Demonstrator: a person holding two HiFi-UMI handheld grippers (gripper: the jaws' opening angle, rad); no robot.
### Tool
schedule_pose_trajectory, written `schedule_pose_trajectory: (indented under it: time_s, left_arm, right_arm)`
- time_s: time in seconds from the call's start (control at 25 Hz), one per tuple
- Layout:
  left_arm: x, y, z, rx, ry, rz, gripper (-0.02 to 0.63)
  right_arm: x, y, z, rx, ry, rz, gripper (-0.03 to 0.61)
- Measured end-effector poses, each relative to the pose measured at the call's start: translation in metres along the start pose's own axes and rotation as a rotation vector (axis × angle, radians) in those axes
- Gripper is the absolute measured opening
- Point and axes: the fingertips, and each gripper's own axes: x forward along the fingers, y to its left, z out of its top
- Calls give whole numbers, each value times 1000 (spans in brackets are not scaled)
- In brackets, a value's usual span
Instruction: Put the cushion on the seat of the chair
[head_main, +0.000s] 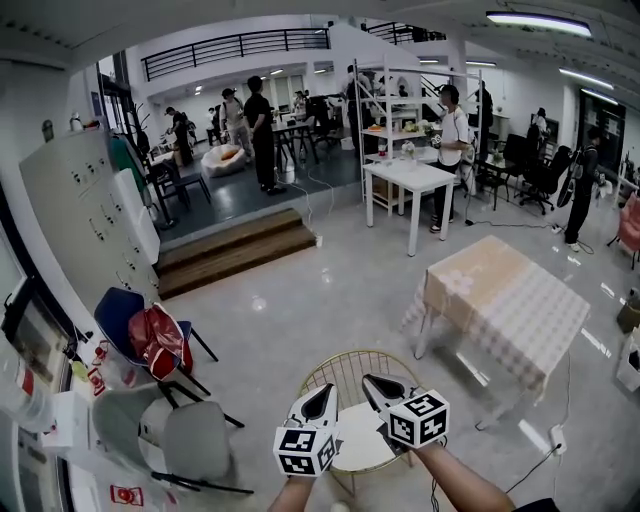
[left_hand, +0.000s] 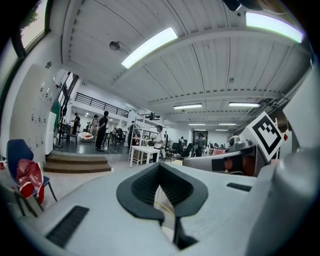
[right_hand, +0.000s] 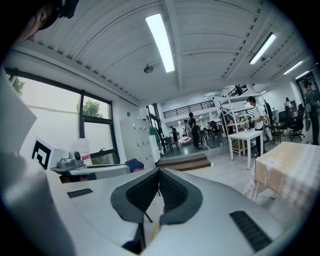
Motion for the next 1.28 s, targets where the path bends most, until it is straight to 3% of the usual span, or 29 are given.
schedule_pose_trajectory:
  time_s: [1.28]
  left_arm:
    - [-82, -124, 8, 31, -51, 76, 5]
  right_arm:
    - [-140, 35, 6, -72, -73, 88, 20]
